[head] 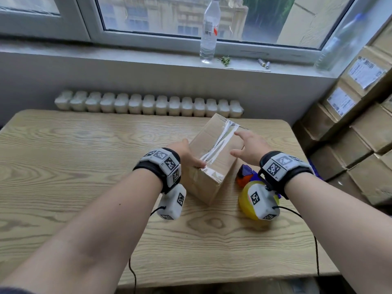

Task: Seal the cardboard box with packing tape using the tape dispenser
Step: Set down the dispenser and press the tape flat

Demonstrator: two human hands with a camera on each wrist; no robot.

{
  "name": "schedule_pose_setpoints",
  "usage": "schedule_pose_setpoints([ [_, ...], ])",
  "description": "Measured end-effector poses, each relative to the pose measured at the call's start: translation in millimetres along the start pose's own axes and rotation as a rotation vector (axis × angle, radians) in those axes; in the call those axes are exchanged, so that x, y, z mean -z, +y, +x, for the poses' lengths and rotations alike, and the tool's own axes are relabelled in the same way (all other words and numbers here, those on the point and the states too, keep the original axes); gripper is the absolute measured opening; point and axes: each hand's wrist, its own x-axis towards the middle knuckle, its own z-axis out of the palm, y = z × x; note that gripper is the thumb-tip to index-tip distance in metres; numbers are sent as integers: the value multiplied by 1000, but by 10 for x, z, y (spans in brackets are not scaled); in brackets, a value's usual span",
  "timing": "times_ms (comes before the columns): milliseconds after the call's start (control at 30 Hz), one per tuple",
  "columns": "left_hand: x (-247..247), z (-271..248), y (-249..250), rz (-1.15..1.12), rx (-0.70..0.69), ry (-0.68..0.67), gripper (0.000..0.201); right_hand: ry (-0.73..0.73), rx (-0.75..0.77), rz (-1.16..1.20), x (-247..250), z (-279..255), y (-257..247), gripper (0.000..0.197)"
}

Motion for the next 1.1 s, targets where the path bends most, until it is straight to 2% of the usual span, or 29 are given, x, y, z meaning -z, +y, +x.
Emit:
schedule_pose_setpoints([
  [100, 91, 88, 27, -38, -14, 18, 78, 28, -27, -19, 31, 194, 48, 72],
  [267, 227, 259, 64, 55, -58, 280, 78, 8, -87, 19, 60, 545, 111, 81],
  [367, 275, 362, 88, 13, -28, 405, 73, -36, -101, 42, 74, 737, 161, 96],
  [467, 256, 393, 77, -44, 43, 464, 75, -55, -73, 32, 115, 897, 179, 107],
  [533, 217, 395, 49, -95, 149, 454, 81, -64, -44, 37, 112, 973, 168, 101],
  [600, 198, 412, -10, -73, 260, 433, 83, -84, -7, 47, 97, 1027, 139, 86],
  [700, 231, 378, -116, -20, 349, 385, 77, -105, 38, 32, 112, 1094, 85, 65],
  [867, 261, 218, -163, -161, 351, 333, 67, -96, 27, -5, 125, 1140, 1, 44],
  [967, 309, 205, -214, -312, 370, 433, 56, -118, -33, 34, 120, 1107, -47, 37],
  [1033, 347, 195, -236, -509, 365, 506, 60, -133, -29, 17, 145, 1045, -61, 37],
  [1100, 363, 172, -216, -621, 319, 492, 58, -149, 11, -56, 184, 959, -85, 39],
])
